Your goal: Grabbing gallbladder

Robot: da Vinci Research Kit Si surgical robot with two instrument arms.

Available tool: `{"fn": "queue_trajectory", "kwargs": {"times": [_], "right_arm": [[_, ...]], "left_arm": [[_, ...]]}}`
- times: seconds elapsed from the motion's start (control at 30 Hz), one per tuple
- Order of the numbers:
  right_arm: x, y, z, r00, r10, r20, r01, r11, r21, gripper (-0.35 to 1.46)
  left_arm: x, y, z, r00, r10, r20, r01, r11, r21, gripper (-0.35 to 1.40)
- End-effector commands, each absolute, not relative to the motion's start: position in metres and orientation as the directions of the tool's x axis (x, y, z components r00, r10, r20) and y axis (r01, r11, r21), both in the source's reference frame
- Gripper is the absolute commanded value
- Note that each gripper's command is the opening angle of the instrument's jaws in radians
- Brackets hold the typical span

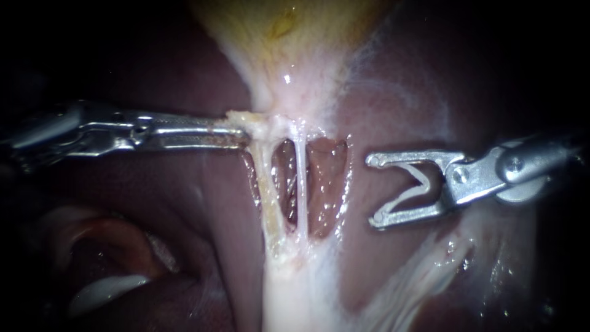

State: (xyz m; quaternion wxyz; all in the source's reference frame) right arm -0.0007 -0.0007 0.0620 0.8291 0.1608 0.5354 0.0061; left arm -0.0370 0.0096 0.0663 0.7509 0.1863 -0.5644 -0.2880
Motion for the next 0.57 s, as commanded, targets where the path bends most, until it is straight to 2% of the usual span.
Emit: {"fn": "queue_trajectory", "kwargs": {"times": [0.03, 0.2, 0.57], "right_arm": [[-0.0007, -0.0007, 0.0620, 0.426, 0.182, -0.886, 0.162, 0.948, 0.273, 0.48], [-0.0007, -0.0007, 0.0620, 0.426, 0.182, -0.886, 0.162, 0.948, 0.273, 0.48], [-0.0007, -0.0007, 0.0620, 0.427, 0.183, -0.886, 0.162, 0.948, 0.273, 0.48]], "left_arm": [[-0.0368, 0.0097, 0.0660, 0.193, -0.645, 0.739, 0.224, 0.762, 0.607, -0.35], [-0.0360, 0.0097, 0.0650, 0.188, -0.645, 0.741, 0.227, 0.762, 0.606, -0.35], [-0.0364, 0.0094, 0.0651, 0.188, -0.644, 0.742, 0.232, 0.763, 0.603, -0.35]]}}
